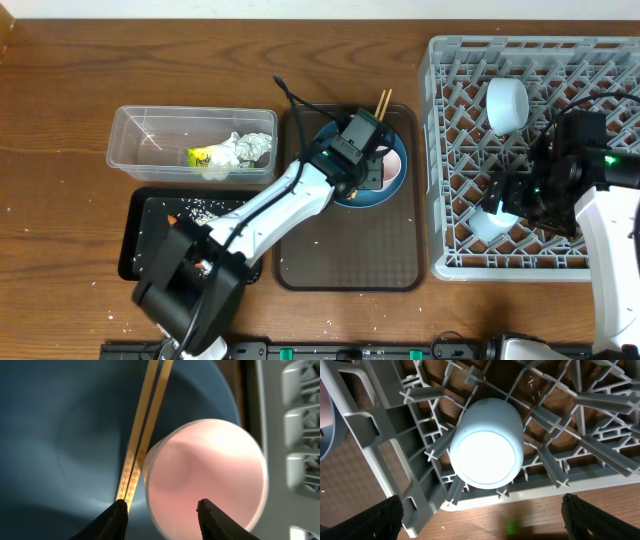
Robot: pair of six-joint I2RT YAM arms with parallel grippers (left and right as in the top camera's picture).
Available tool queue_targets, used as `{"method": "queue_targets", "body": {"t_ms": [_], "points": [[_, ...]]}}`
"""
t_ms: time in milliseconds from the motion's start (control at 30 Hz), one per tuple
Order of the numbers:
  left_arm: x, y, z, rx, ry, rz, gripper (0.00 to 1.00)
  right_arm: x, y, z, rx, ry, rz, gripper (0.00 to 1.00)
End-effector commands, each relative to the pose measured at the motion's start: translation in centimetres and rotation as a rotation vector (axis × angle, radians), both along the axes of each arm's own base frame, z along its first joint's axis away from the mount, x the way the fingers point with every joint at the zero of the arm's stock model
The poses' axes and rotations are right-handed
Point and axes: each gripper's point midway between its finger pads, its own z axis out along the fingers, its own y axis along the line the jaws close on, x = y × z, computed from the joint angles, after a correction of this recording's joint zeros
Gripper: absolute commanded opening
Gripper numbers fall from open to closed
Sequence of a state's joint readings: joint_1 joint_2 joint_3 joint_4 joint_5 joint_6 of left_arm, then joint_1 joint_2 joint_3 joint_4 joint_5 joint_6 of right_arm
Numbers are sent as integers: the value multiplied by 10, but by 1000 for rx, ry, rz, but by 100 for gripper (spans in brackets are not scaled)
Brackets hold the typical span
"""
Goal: Sort waste into correct bins and load items into the dishwasher rack
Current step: 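Grasp the pink cup rim with the left gripper and lift it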
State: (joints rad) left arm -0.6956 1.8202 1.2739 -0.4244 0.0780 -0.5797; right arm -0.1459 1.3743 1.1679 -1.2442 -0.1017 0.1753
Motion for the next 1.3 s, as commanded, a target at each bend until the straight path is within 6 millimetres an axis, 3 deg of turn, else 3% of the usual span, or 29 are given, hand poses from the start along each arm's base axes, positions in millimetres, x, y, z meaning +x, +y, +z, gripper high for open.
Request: {"method": "queue_targets", "body": {"t_ms": [0,233,400,700,800,900,1033,1167,1267], "points": [[1,5,-16,32,17,13,49,2,1,2,8,-5,-5,99],[1,5,-17,33,19,14,47,2,1,2,8,-5,-5,99],[4,6,-14,25,11,19,28,2,0,2,7,-5,-5,99],[5,5,0,4,-13,20,6,1,1,2,8,-2,-5,99],[6,-1,25,-51,-44,7,6,1,1,2,8,-1,-5,99],[1,-5,67,-135,-99,-14,6,0,2,2,14,3,-5,99],[-19,-3,126,-256,-150,-61,6,-7,10,2,59,29,-1,99],[-40,27,166,-316,-150,-50,7,-16,32,6,183,50,51,99],[-54,54,192,-417,-115,-68,6,-15,68,20,380,-33,278,99]]}}
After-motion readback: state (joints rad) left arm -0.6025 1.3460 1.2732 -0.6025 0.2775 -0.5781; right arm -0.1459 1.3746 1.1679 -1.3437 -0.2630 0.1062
